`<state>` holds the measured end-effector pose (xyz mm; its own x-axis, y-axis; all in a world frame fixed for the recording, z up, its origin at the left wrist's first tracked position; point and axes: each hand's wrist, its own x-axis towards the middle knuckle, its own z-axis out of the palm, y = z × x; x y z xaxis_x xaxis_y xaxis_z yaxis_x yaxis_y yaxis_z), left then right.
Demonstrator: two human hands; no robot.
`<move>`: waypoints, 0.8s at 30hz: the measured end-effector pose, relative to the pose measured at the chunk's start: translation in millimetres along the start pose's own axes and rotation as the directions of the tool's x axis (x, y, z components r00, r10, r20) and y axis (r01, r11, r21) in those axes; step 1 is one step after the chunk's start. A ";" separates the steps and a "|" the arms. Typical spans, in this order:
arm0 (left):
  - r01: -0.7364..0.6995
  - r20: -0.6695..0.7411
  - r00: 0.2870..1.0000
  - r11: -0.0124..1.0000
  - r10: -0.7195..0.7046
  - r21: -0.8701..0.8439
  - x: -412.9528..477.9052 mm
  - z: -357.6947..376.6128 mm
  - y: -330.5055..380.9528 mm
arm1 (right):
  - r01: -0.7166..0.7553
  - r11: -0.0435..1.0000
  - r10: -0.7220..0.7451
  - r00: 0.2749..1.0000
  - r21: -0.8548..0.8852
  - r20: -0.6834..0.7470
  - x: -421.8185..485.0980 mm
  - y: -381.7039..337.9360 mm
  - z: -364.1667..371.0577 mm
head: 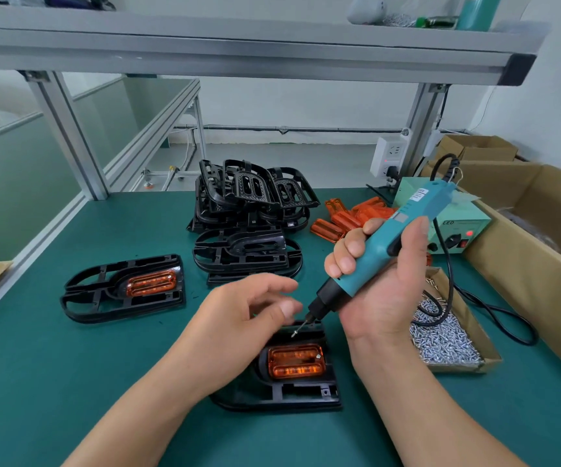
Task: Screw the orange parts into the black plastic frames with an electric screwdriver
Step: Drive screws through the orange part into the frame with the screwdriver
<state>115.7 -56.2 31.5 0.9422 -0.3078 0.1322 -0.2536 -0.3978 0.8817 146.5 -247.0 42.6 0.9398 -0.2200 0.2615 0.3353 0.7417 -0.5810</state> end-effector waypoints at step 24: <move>0.075 0.167 0.970 0.868 -0.178 0.490 6.6 -31.9 -23.3 | -0.089 0.976 0.144 0.949 -0.201 0.280 -20.4 26.6 14.7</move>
<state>134.9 -21.4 26.2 0.9223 -0.3719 -0.1048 -0.2565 -0.7922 0.5537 135.3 -213.5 33.1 0.9219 0.0750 0.3801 0.2570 0.6159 -0.7447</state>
